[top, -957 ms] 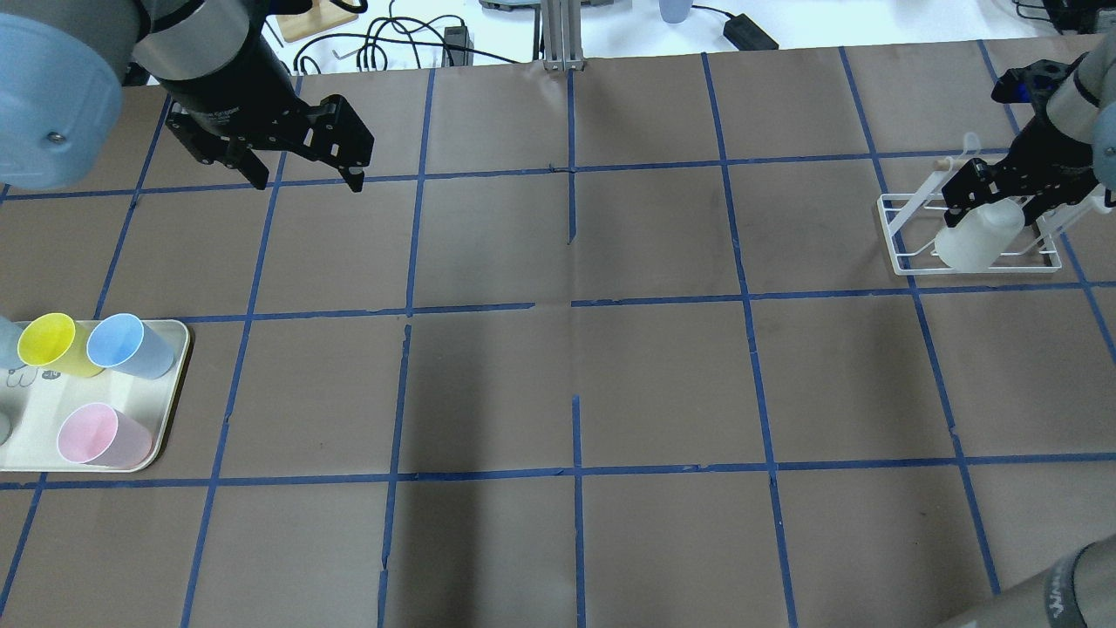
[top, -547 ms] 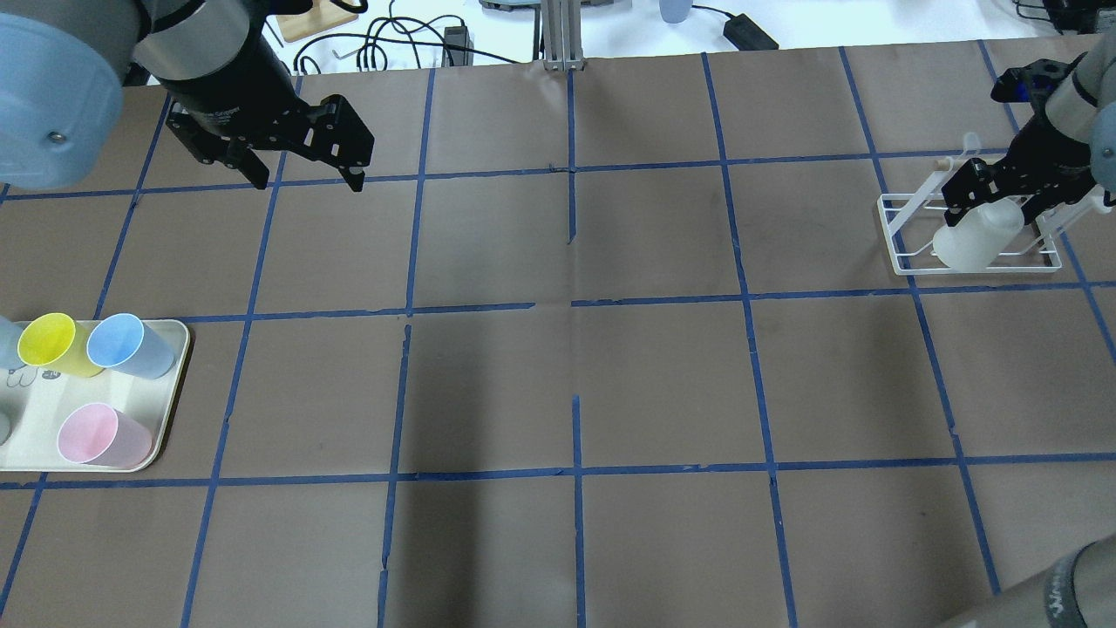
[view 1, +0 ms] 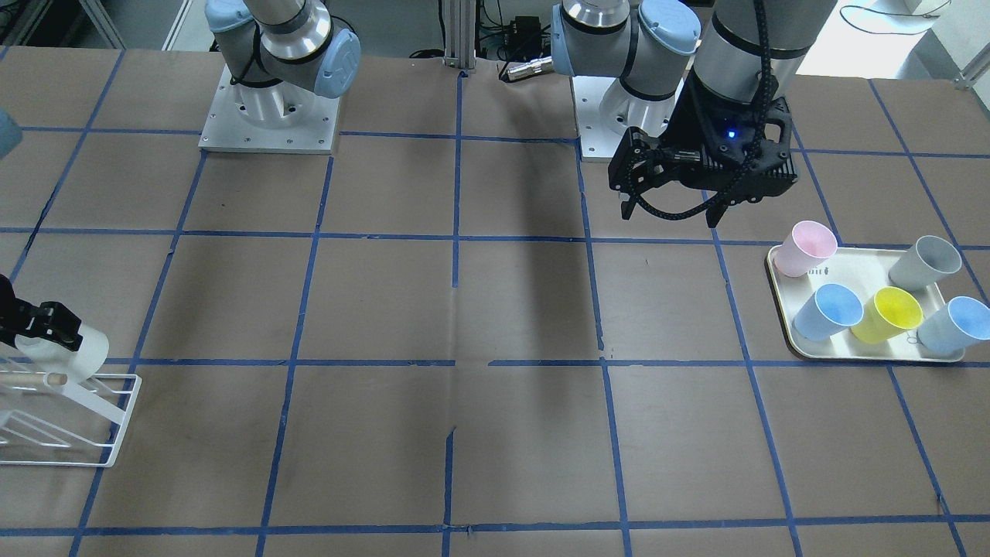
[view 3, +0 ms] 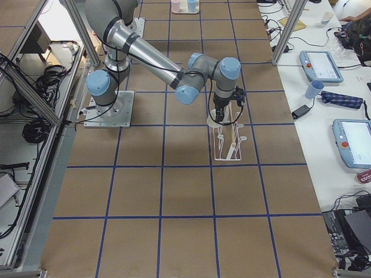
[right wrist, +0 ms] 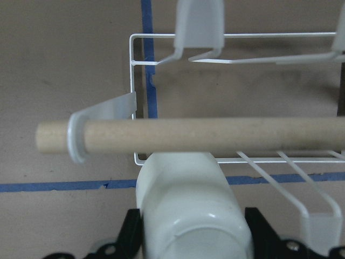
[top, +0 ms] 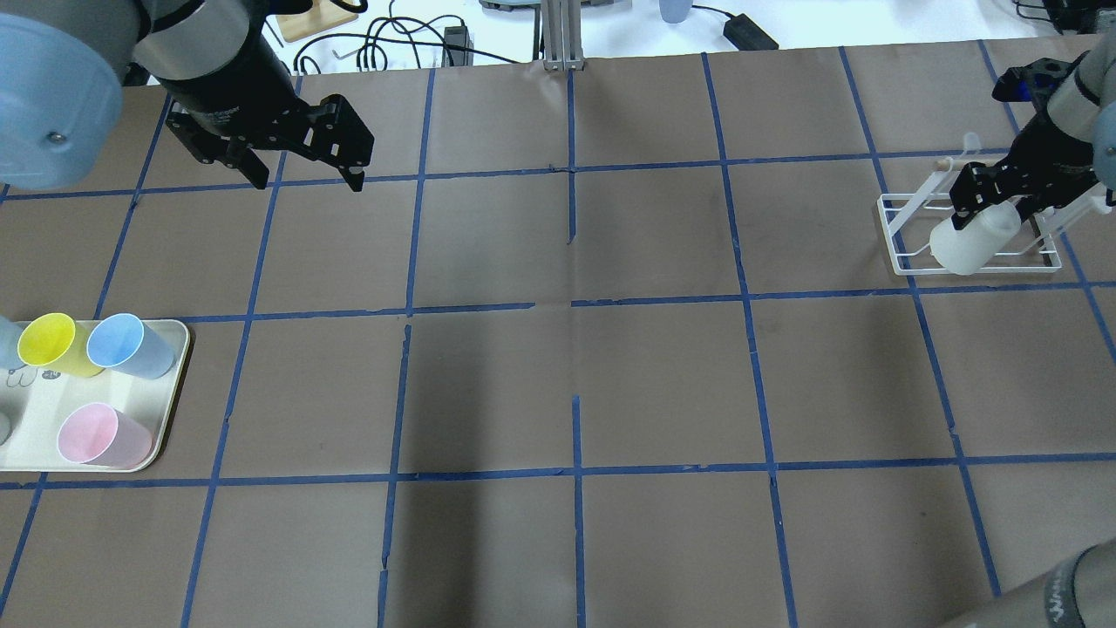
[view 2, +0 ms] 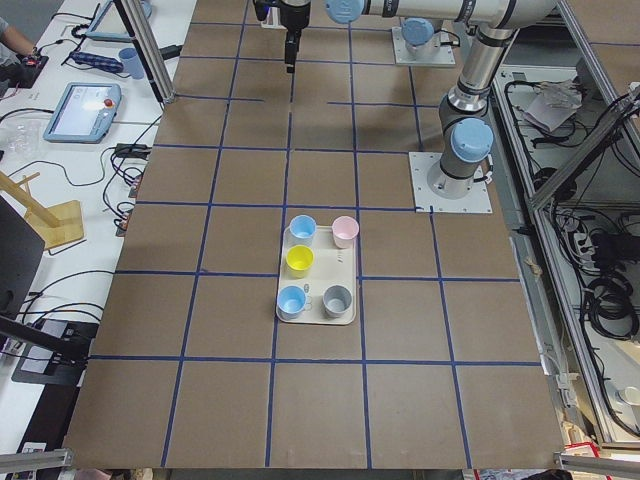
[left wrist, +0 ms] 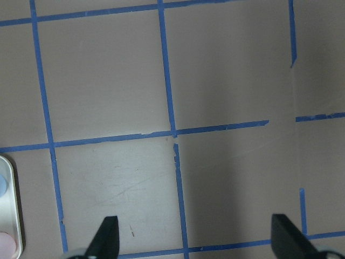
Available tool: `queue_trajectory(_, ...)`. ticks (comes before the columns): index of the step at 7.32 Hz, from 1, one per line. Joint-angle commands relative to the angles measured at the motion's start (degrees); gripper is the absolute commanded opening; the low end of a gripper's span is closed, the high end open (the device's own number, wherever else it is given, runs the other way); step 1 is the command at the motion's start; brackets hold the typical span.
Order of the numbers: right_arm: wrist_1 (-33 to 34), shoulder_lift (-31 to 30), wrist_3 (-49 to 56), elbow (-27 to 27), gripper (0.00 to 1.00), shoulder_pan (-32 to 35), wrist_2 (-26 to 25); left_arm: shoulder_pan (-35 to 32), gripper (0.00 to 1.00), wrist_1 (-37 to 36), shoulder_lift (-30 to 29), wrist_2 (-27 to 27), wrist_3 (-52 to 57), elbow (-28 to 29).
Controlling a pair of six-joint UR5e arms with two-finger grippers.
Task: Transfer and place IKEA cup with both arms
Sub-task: 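Close the right gripper on the white cup and lift it off the rod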
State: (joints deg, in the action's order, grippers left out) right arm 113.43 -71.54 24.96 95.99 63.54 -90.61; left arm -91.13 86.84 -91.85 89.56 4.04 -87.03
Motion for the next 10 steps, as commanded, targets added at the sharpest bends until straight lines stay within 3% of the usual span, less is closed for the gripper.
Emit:
queue_trajectory(1, -1.0, -0.9, 0.0, 0.0, 0.30, 0.0, -0.1, 0.0, 1.00, 0.0, 0.0, 0.0, 0.0, 0.0)
queue_trajectory(2, -3.2, -1.1, 0.0, -0.8, 0.22, 0.0, -0.1, 0.1, 1.00, 0.0, 0.0, 0.0, 0.0, -0.1)
queue_trajectory(6, -3.9, -5.4, 0.7, -1.1, 0.22, 0.0, -1.0, 0.2, 1.00, -0.2, 0.0, -0.4, 0.0, -0.1)
queue_trajectory(10, -13.1, -12.2, 1.4, -3.3, 0.22, 0.0, -3.4, 1.0, 1.00, 0.0, 0.0, -3.1, 0.1, -0.1)
